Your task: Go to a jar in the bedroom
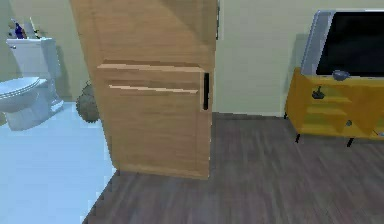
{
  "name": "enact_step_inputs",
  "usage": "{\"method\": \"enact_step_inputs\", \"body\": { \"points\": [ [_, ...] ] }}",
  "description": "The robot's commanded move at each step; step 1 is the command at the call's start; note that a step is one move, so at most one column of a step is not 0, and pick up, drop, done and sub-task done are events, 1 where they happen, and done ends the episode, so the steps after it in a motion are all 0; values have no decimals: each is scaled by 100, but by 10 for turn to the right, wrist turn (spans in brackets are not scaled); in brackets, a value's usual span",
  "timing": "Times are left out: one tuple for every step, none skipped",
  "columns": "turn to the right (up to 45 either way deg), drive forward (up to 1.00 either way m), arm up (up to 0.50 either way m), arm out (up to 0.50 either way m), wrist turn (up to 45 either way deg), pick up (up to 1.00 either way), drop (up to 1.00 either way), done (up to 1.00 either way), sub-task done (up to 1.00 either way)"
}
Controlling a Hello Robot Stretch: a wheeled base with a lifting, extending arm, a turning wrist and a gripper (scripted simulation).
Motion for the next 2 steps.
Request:
{"method": "enact_step_inputs", "body": {
  "points": [
    [0, 25, 0, 0, 0, 0, 0, 0, 0],
    [-450, 0, 0, 0, 0, 0, 0, 0, 0]
  ]
}}
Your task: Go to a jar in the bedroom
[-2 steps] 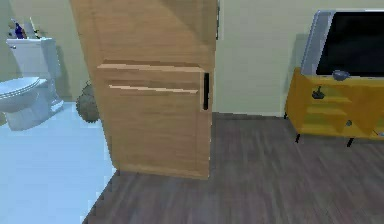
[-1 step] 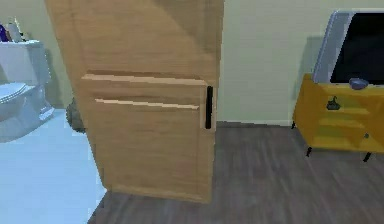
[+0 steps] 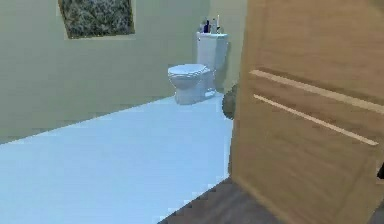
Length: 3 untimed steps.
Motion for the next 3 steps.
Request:
{"method": "enact_step_inputs", "body": {
  "points": [
    [-390, 0, 0, 0, 0, 0, 0, 0, 0],
    [0, 100, 0, 0, 0, 0, 0, 0, 0],
    [-150, 0, 0, 0, 0, 0, 0, 0, 0]
  ]
}}
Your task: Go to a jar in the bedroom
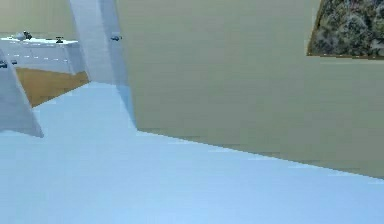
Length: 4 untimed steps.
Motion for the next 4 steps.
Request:
{"method": "enact_step_inputs", "body": {
  "points": [
    [0, 20, 0, 0, 0, 0, 0, 0, 0],
    [-360, 0, 0, 0, 0, 0, 0, 0, 0],
    [0, 100, 0, 0, 0, 0, 0, 0, 0],
    [0, 100, 0, 0, 0, 0, 0, 0, 0]
  ]
}}
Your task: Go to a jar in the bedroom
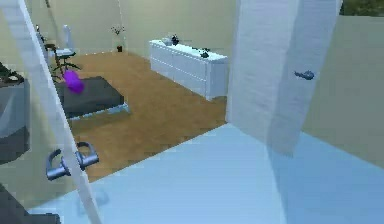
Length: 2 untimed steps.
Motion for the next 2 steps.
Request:
{"method": "enact_step_inputs", "body": {
  "points": [
    [0, 70, 0, 0, 0, 0, 0, 0, 0],
    [-90, 0, 0, 0, 0, 0, 0, 0, 0]
  ]
}}
